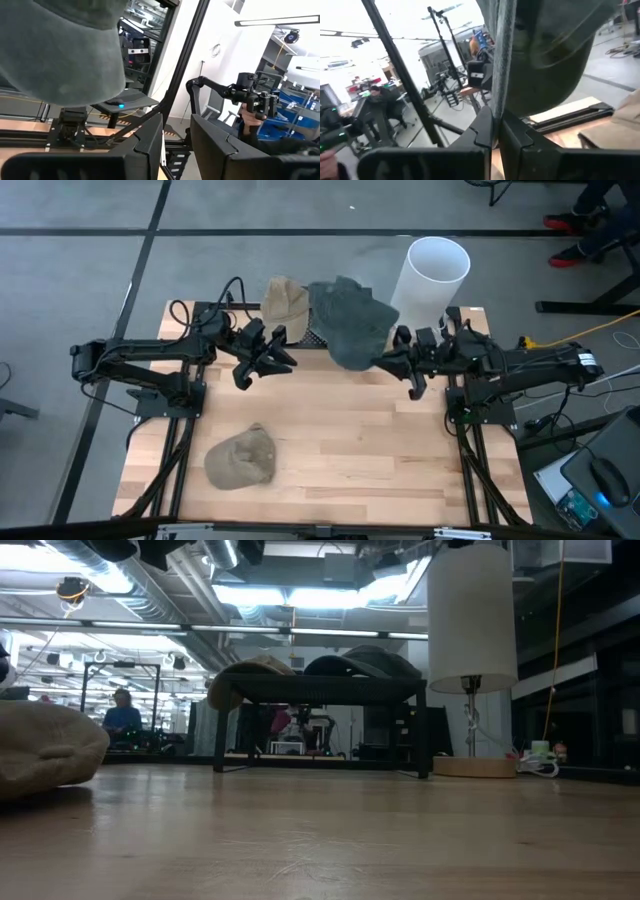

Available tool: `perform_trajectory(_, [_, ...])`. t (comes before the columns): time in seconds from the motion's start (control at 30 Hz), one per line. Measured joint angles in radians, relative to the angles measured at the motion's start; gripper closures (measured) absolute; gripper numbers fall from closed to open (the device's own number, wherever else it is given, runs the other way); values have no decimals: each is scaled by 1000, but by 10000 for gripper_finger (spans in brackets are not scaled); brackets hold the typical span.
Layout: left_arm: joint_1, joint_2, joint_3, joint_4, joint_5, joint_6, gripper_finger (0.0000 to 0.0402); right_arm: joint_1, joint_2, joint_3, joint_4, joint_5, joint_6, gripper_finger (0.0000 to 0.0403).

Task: Pick & Place hat
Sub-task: Stack the dark green cap on top of the other dark green cap on the shelf

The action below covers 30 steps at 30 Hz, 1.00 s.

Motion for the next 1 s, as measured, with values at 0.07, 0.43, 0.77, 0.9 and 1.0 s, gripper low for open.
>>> perform_trajectory(0.07, [-5,0,0,-5,0,0,307,0,-8,0,-2,0,-4,389])
perform_trajectory(0.43, [-12,1,0,-7,65,-28,312,3,-92,-307,357,103,108,389])
perform_trajectory(0.77, [-7,0,0,-6,60,-27,315,86,204,-501,1028,309,138,389])
perform_trajectory(0.9, [-8,0,0,-7,60,-29,315,85,279,-422,997,240,139,389])
perform_trajectory(1.0, [-8,0,0,-7,59,-29,315,93,342,-367,1001,218,142,389])
